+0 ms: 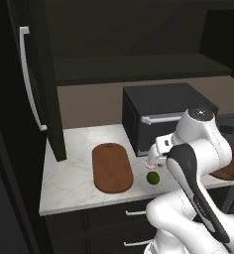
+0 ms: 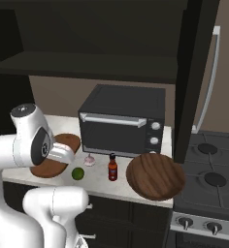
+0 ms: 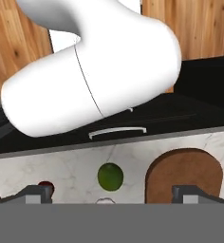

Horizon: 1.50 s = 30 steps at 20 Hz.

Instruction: Open the cabinet. Place the bowl and condiment on the counter. Then place the lime and garlic on the cutting board.

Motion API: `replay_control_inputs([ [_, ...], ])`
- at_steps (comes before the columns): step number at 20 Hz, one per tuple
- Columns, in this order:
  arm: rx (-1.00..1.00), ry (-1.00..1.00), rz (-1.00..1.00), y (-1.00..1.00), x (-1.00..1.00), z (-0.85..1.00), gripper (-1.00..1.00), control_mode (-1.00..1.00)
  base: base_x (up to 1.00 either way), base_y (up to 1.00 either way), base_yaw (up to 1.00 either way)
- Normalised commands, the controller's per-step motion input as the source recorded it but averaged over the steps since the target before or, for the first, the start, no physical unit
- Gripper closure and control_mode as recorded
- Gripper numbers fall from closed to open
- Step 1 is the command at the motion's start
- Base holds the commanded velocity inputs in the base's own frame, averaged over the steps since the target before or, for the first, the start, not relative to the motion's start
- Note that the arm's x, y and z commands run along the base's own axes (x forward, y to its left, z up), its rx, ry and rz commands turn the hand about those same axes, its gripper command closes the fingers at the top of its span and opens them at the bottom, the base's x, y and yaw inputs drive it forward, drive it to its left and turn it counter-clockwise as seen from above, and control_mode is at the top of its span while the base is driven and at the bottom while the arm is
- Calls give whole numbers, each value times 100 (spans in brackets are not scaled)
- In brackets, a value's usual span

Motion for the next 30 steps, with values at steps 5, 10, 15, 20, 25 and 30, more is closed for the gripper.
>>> replay_control_inputs([
  [5,0,-1,0,0,17,-27,-100,-100,0,0,0],
  [10,0,0,0,0,18,-26,-100,-100,0,0,0],
  [15,0,-1,0,0,14,-29,-100,-100,0,0,0],
  [20,0,-2,0,0,10,-25,-100,-100,0,0,0],
  [25,0,0,0,-1,10,-20,-100,-100,0,0,0],
  [30,1,0,0,-9,8,-15,-100,-100,0,0,0],
])
